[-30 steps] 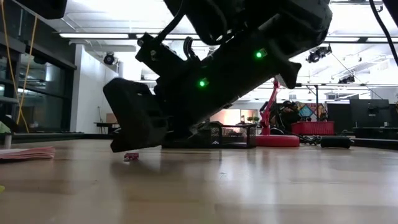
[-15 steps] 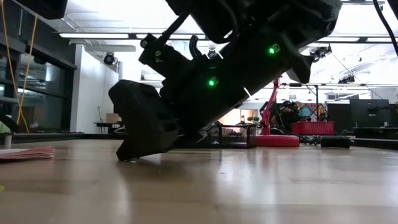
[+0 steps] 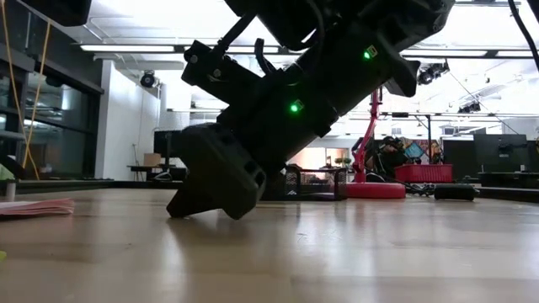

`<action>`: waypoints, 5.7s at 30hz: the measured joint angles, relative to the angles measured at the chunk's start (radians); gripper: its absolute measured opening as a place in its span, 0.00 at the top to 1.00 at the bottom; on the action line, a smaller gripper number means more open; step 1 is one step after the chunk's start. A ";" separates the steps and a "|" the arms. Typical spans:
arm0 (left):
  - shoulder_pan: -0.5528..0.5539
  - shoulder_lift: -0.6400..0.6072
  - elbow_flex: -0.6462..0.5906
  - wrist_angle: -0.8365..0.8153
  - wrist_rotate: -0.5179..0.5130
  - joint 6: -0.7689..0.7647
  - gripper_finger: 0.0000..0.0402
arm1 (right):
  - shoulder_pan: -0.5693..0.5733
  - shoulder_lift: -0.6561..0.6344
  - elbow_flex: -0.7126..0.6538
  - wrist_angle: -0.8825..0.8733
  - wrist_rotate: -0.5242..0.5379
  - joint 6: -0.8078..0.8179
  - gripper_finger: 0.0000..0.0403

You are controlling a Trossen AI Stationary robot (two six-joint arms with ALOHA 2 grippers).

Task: Pick and place office supplies into organizer
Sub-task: Put the pink binder clip into the desk organizer, then adjust the red scissors in the black desk organizer

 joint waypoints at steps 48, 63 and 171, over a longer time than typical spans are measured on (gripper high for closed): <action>0.000 0.000 0.000 -0.008 0.015 -0.003 0.60 | -0.018 -0.105 -0.010 0.039 0.060 0.006 0.92; 0.000 0.000 0.000 -0.001 0.014 -0.003 0.60 | -0.143 -0.183 -0.008 -0.126 0.078 -0.003 0.92; 0.001 0.000 0.000 -0.075 0.004 -0.018 0.60 | -0.221 -0.217 -0.125 -0.726 0.393 -0.112 0.65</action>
